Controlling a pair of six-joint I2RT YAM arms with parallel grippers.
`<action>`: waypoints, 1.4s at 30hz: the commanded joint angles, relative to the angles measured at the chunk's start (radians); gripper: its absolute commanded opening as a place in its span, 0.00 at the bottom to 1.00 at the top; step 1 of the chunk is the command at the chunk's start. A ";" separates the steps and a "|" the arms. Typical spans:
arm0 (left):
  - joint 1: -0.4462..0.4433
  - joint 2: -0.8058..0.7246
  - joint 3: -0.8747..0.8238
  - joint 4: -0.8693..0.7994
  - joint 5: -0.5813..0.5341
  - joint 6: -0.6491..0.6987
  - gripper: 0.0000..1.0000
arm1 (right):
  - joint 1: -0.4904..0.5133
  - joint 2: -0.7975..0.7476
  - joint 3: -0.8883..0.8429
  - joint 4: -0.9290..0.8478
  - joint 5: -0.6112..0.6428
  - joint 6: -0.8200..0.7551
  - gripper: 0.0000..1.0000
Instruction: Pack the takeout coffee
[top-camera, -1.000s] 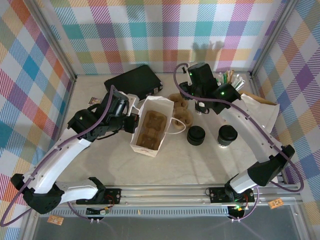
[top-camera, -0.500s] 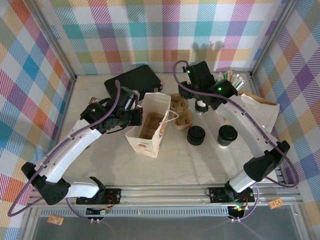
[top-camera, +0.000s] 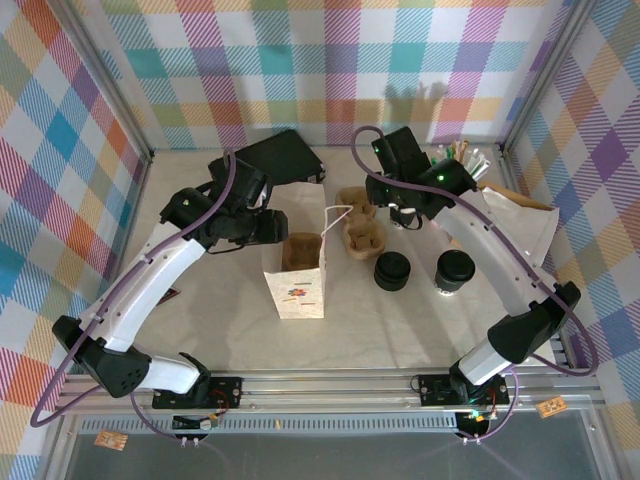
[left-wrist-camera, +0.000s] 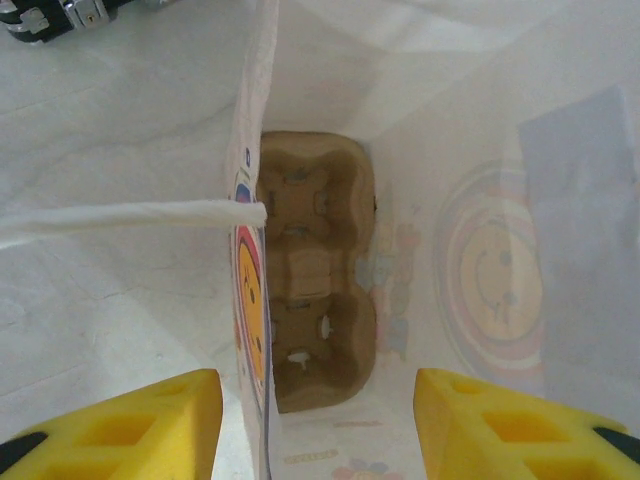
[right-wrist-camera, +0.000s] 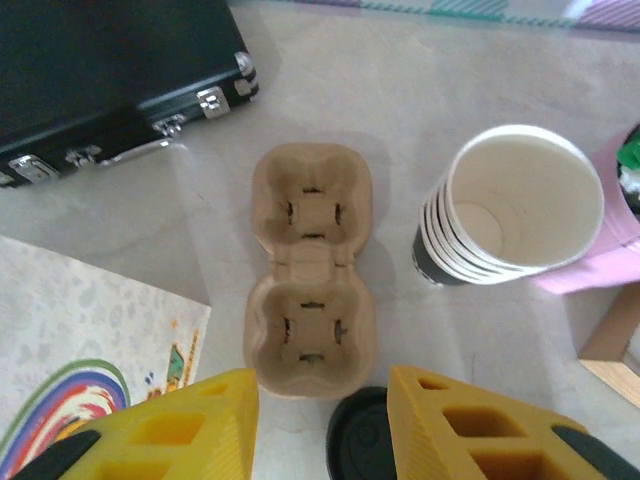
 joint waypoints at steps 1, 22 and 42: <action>0.011 0.003 0.031 -0.065 0.018 0.025 0.53 | -0.028 -0.063 -0.003 -0.110 0.040 0.052 0.41; 0.020 0.016 0.028 -0.093 0.071 0.084 0.17 | -0.439 -0.235 -0.460 -0.276 -0.187 0.100 0.99; 0.021 0.023 0.028 -0.094 0.075 0.090 0.00 | -0.505 -0.217 -0.661 -0.085 -0.152 0.101 0.99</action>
